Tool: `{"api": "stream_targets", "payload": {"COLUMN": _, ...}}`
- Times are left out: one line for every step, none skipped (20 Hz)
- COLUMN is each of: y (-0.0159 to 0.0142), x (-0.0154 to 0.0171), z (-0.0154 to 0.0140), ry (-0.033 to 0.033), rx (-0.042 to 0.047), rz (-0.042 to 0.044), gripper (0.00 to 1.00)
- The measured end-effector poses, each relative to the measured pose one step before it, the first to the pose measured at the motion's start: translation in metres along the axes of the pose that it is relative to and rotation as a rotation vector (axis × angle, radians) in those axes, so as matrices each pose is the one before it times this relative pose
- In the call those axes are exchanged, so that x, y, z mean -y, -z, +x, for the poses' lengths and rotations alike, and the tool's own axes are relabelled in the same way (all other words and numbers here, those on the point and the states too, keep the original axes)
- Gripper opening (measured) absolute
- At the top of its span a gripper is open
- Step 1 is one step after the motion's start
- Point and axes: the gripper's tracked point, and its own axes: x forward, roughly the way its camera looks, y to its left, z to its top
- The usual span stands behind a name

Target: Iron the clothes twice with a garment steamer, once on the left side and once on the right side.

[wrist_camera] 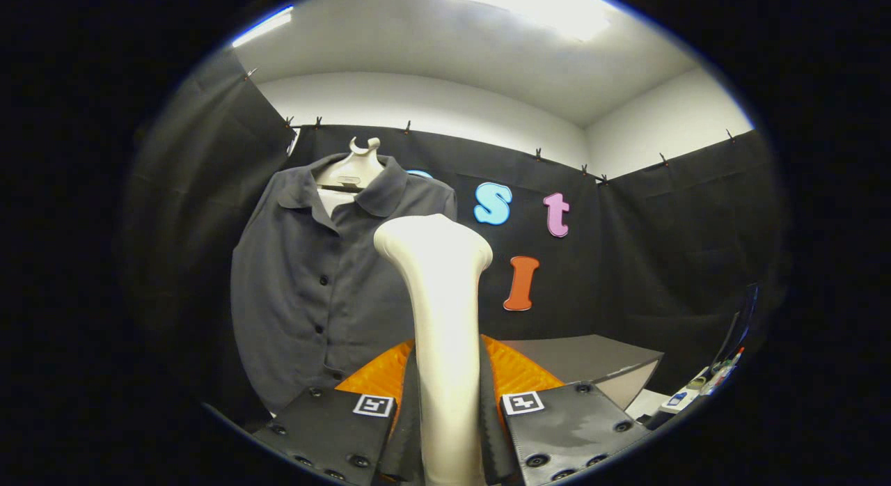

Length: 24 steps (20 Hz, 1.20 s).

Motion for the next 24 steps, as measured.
{"api": "stream_targets", "payload": {"y": -0.00569, "x": -0.01011, "z": 0.00598, "ry": -0.01020, "rx": 0.00440, "rz": -0.00293, "gripper": 0.43}}
{"api": "stream_targets", "payload": {"y": -0.00260, "x": -0.00609, "z": 0.00576, "ry": 0.00111, "rx": -0.00065, "rz": -0.00284, "gripper": 0.43}}
{"api": "stream_targets", "payload": {"y": 0.00129, "x": -0.00337, "z": 0.00589, "ry": 0.00848, "rx": -0.00818, "rz": 0.00204, "gripper": 0.43}}
{"api": "stream_targets", "payload": {"y": 0.00174, "x": -0.00287, "z": 0.00638, "ry": 0.01377, "rx": -0.00651, "rz": 0.00583, "gripper": 0.43}}
{"api": "stream_targets", "payload": {"y": 0.00052, "x": -0.00165, "z": 0.00634, "ry": 0.01238, "rx": 0.00227, "rz": 0.00781, "gripper": 0.43}}
{"api": "stream_targets", "payload": {"y": -0.00006, "x": -0.00209, "z": 0.00594, "ry": 0.00285, "rx": 0.00397, "rz": 0.00615, "gripper": 0.43}}
{"api": "stream_targets", "payload": {"y": 0.00171, "x": -0.00305, "z": 0.00684, "ry": -0.00391, "rx": -0.00128, "rz": 0.00284, "gripper": 0.43}}
{"api": "stream_targets", "payload": {"y": 0.00391, "x": -0.00156, "z": 0.00840, "ry": -0.00413, "rx": -0.00803, "rz": -0.00081, "gripper": 0.43}}
{"api": "stream_targets", "payload": {"y": 0.00582, "x": 0.00170, "z": 0.00556, "ry": -0.00160, "rx": -0.01157, "rz": -0.00379, "gripper": 0.43}}
{"api": "stream_targets", "payload": {"y": 0.00523, "x": 0.00156, "z": 0.00678, "ry": 0.00374, "rx": -0.01001, "rz": -0.00276, "gripper": 0.43}}
{"api": "stream_targets", "payload": {"y": 0.00546, "x": 0.00233, "z": 0.00290, "ry": 0.00163, "rx": -0.00790, "rz": 0.00067, "gripper": 0.43}}
{"api": "stream_targets", "payload": {"y": 0.00481, "x": 0.00067, "z": 0.00339, "ry": -0.00312, "rx": -0.00529, "rz": 0.00398, "gripper": 0.43}}
{"api": "stream_targets", "payload": {"y": 0.00649, "x": 0.00170, "z": 0.00254, "ry": 0.00041, "rx": -0.00563, "rz": 0.00179, "gripper": 0.43}}
{"api": "stream_targets", "payload": {"y": 0.00640, "x": 0.00297, "z": 0.00035, "ry": 0.00598, "rx": -0.00464, "rz": -0.00219, "gripper": 0.43}}
{"api": "stream_targets", "payload": {"y": 0.00675, "x": 0.00315, "z": 0.00048, "ry": 0.00843, "rx": -0.00487, "rz": -0.00429, "gripper": 0.43}}
{"api": "stream_targets", "payload": {"y": 0.00669, "x": 0.00173, "z": -0.00034, "ry": 0.00796, "rx": -0.00618, "rz": -0.00362, "gripper": 0.43}}
{"api": "stream_targets", "payload": {"y": 0.00756, "x": 0.00128, "z": -0.00019, "ry": 0.00345, "rx": -0.00792, "rz": -0.00272, "gripper": 0.43}}
{"api": "stream_targets", "payload": {"y": 0.00686, "x": -0.00068, "z": -0.00006, "ry": -0.00119, "rx": -0.01048, "rz": -0.00335, "gripper": 0.43}}
{"api": "stream_targets", "payload": {"y": 0.00648, "x": -0.00134, "z": 0.00007, "ry": -0.00083, "rx": -0.00817, "rz": -0.00435, "gripper": 0.43}}
{"api": "stream_targets", "payload": {"y": 0.00557, "x": 0.00047, "z": -0.00092, "ry": 0.00129, "rx": -0.00577, "rz": -0.00308, "gripper": 0.43}}
{"api": "stream_targets", "payload": {"y": 0.00426, "x": -0.00081, "z": -0.00212, "ry": 0.00146, "rx": 0.00104, "rz": -0.00176, "gripper": 0.43}}
{"api": "stream_targets", "payload": {"y": 0.00462, "x": -0.00161, "z": -0.00105, "ry": -0.00250, "rx": 0.00331, "rz": -0.00088, "gripper": 0.43}}
{"api": "stream_targets", "payload": {"y": 0.00670, "x": -0.00201, "z": -0.00147, "ry": -0.00337, "rx": -0.00470, "rz": -0.00005, "gripper": 0.43}}
{"api": "stream_targets", "payload": {"y": 0.00753, "x": -0.00260, "z": -0.00118, "ry": -0.00281, "rx": -0.01046, "rz": -0.00138, "gripper": 0.43}}
